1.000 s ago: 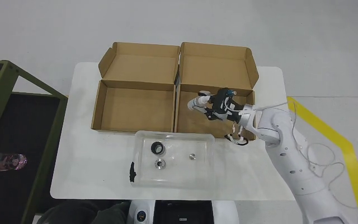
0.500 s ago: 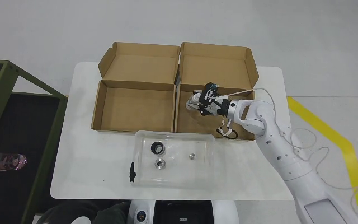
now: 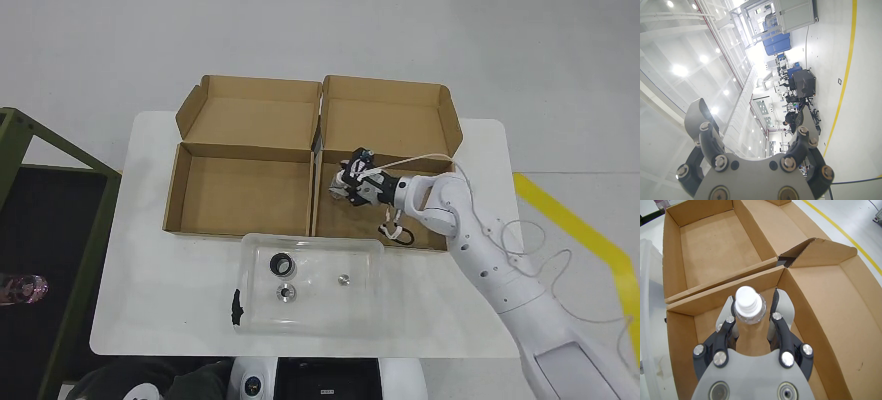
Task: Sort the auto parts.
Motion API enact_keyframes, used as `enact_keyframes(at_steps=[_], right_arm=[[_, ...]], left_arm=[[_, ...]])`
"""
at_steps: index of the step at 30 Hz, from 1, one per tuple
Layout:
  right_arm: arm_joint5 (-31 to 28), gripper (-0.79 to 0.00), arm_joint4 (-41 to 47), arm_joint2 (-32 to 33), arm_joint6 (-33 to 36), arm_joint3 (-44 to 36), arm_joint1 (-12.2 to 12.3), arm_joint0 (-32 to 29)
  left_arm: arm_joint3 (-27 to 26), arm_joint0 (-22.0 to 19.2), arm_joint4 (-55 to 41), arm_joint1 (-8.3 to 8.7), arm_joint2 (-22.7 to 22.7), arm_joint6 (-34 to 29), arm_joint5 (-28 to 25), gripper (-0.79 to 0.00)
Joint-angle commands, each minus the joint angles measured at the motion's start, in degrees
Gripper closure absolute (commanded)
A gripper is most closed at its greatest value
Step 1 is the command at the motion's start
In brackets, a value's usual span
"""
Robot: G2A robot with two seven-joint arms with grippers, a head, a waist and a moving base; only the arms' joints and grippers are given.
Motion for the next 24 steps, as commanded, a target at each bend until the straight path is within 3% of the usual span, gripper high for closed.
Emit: enact_keyframes(at_steps=[1,9,24], right_arm=[[-0.2,-0.785,0.2,0.2,-0.5,-0.5,0.0,-0.1],[-2.4,-0.785,-0.2,4.1,0.6,-8.6,1.4,-3.6],[-7.4,-0.785,2.4,11.3,11.5,-29.2,4.4,-14.1]], left_arm=[[0.0,0.0,0.0,0.00,0.0,0.0,0.0,-0.785],[0.0,0.0,0.0,0.00,0.0,0.0,0.0,-0.785],[0.0,0.0,0.0,0.00,0.0,0.0,0.0,-0.785]])
